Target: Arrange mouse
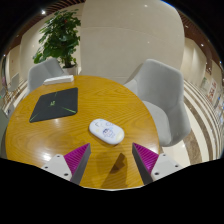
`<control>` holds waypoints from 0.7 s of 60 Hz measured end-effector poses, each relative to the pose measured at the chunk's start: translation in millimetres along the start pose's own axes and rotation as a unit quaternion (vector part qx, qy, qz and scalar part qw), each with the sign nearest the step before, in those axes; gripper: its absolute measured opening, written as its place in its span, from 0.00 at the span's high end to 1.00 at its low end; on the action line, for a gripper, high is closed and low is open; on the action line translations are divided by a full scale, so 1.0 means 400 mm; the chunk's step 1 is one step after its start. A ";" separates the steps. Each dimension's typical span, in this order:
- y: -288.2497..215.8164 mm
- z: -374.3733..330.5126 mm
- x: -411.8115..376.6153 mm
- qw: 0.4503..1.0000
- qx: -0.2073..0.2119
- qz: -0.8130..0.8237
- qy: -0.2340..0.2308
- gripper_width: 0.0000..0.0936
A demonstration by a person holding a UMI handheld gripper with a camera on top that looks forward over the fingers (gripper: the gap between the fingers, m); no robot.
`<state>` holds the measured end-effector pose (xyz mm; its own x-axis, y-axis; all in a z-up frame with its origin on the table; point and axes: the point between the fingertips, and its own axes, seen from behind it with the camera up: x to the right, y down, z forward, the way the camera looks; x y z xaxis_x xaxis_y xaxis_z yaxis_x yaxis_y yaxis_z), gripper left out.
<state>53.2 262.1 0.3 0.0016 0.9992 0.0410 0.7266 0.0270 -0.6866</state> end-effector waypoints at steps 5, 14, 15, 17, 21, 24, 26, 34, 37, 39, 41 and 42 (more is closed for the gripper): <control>-0.016 0.048 0.006 1.000 -0.001 -0.001 0.002 0.07; -0.053 0.110 0.011 1.000 0.004 -0.006 0.002 0.07; -0.056 0.115 0.011 1.000 0.004 -0.006 0.001 0.06; -0.064 0.126 0.013 1.000 0.004 -0.005 0.001 0.07; -0.088 0.154 0.015 1.000 0.008 -0.002 0.002 0.07; -0.102 0.170 0.020 1.000 0.009 0.001 0.004 0.07; -0.112 0.176 0.025 1.000 0.009 0.004 0.006 0.07; -0.130 0.204 0.024 1.000 0.009 0.017 0.006 0.17; -0.133 0.210 0.018 1.000 0.009 0.020 0.003 0.28; -0.135 0.213 0.010 1.000 0.010 0.021 0.001 0.36; -0.135 0.214 0.009 1.000 0.010 0.021 -0.001 0.47; -0.136 0.215 0.011 1.000 0.010 0.021 0.001 0.47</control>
<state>-45.2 267.6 -24.6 0.0341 0.9993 0.0133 0.7117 -0.0149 -0.7023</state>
